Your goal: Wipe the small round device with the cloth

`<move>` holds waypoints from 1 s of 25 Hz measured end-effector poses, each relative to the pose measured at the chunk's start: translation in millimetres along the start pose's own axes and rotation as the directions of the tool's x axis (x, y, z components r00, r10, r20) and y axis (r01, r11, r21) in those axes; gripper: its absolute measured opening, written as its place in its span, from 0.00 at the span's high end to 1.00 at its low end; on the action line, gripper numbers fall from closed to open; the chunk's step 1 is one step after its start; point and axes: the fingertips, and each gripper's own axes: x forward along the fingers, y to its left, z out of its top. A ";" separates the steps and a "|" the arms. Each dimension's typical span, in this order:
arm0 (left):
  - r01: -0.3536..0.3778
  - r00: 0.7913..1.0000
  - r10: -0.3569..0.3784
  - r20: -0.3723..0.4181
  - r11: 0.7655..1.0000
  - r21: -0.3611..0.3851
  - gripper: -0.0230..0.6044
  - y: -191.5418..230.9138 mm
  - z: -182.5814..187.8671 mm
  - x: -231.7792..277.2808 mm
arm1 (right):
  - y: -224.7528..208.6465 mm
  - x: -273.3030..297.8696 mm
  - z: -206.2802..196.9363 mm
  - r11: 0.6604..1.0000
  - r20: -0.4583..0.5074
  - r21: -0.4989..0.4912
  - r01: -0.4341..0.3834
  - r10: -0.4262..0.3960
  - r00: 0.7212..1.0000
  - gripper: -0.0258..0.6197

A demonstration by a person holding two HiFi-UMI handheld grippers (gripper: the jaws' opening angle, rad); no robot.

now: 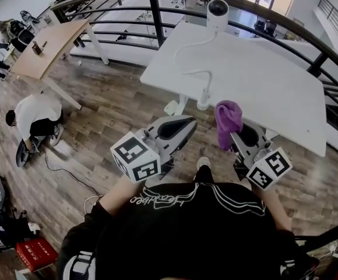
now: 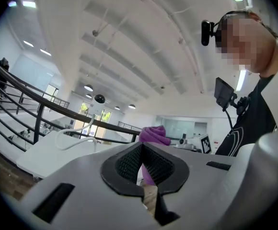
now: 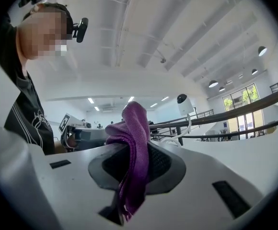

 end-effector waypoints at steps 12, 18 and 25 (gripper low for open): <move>-0.003 1.000 0.004 -0.016 0.999 0.045 0.95 -0.5 -3.0 11.2 | -5.2 -5.0 -6.7 0.999 -0.008 0.026 0.032 -0.032 0.999 0.86; -0.007 1.000 0.007 -0.016 1.000 0.031 0.95 2.1 -4.0 14.0 | -4.7 -3.8 -6.6 0.999 -0.009 0.033 0.029 -0.029 1.000 0.86; -0.011 1.000 0.011 -0.020 1.000 0.009 0.95 1.1 -10.5 13.4 | -3.6 -6.1 -7.4 0.999 -0.009 0.037 0.029 -0.029 1.000 0.86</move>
